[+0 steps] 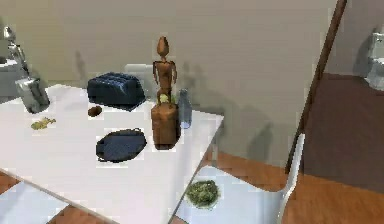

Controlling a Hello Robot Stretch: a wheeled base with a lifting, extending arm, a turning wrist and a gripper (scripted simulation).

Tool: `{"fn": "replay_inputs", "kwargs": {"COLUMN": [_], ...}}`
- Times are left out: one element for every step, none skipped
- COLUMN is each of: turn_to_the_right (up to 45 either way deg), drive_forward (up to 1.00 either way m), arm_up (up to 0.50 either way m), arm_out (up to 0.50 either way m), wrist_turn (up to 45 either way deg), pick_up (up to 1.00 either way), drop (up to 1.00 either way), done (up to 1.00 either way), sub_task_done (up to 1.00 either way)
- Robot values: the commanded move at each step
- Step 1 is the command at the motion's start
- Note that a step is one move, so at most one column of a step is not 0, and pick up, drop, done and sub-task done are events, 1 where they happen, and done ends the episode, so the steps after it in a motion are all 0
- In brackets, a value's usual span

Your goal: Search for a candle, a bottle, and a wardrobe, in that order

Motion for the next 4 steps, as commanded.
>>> {"fn": "replay_inputs", "kwargs": {"turn_to_the_right": [-45.0, -45.0, -39.0, 0.0], "drive_forward": [0.0, 0.0, 0.0, 1.0], "arm_up": [0.0, 0.0, 0.0, 0.0], "arm_out": [0.0, 0.0, 0.0, 0.0], "wrist_turn": [0.0, 0.0, 0.0, 0.0], "pick_up": [0.0, 0.0, 0.0, 0.0], "drop": [0.0, 0.0, 0.0, 0.0], "done": [0.0, 0.0, 0.0, 0.0], "sub_task_done": [0.0, 0.0, 0.0, 0.0]}}
